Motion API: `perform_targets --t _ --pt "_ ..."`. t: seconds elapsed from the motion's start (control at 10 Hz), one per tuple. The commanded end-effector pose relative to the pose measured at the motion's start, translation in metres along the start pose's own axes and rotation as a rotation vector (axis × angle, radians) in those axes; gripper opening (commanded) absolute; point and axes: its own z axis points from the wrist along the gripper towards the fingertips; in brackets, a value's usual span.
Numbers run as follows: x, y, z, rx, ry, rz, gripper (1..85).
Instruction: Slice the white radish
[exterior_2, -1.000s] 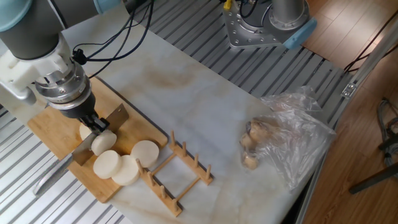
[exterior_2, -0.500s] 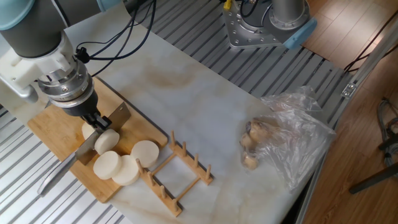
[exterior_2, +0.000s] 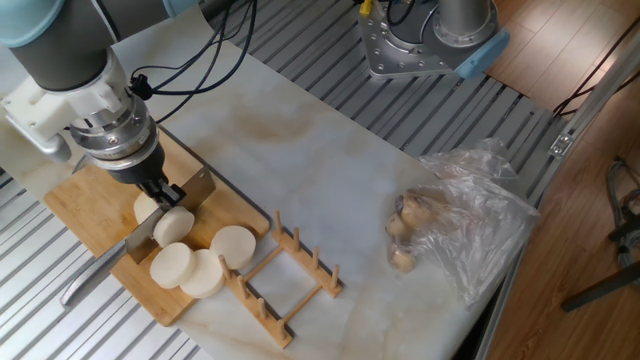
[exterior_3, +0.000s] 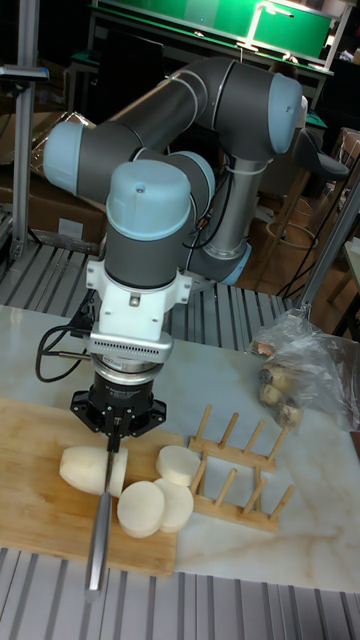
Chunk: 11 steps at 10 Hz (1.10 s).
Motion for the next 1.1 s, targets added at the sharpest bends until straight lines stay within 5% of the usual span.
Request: perform_targets --t 0.0,0.4,0.7,1.0 --pt "0.006 0.004 -0.002 -0.012 0.006 0.010 1.3" --pt "0.001 0.005 -0.002 -0.009 -0.002 0.021 1.3" --pt "-0.009 -0.001 -0.024 -0.006 0.012 0.011 1.3" --pt "-0.024 -0.006 -0.011 0.035 -0.026 0.026 1.3"
